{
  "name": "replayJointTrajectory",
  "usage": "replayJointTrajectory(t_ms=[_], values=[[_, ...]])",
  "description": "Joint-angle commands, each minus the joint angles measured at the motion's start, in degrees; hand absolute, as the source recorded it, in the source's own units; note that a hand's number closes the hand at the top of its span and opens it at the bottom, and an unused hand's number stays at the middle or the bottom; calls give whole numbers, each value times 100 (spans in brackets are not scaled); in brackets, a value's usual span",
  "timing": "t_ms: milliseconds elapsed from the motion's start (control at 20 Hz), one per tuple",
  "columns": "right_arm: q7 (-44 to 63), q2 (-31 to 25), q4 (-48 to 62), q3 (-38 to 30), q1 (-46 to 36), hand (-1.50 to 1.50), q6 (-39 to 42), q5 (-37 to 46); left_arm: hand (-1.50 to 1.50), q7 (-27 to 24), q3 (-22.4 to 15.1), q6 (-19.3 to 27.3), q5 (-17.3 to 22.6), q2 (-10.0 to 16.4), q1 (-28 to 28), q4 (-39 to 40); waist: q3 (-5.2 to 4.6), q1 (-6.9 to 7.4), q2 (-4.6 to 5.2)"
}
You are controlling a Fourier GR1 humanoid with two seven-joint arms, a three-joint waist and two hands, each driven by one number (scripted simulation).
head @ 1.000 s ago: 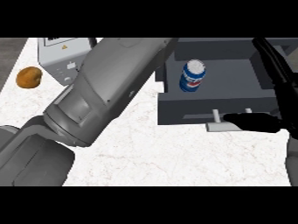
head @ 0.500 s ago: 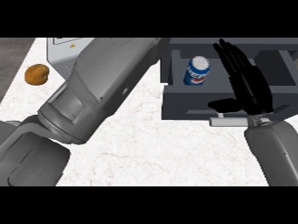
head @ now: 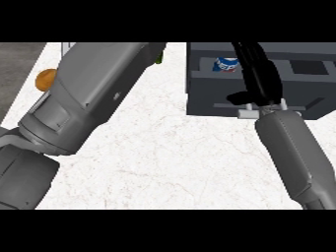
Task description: Pick up the can, place it into the drawer and close the drawer
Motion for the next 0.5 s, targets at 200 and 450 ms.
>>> replayJointTrajectory(t_ms=[200,450], values=[[139,256,1744,-413,-1119,-150,-1351,458,-150,427,-107,-163,-118,353,428,-684,3,206,-9],[-93,-134,2523,-758,-1936,-150,-1300,313,-150,548,-148,-313,-143,586,842,-1116,2,346,18]])
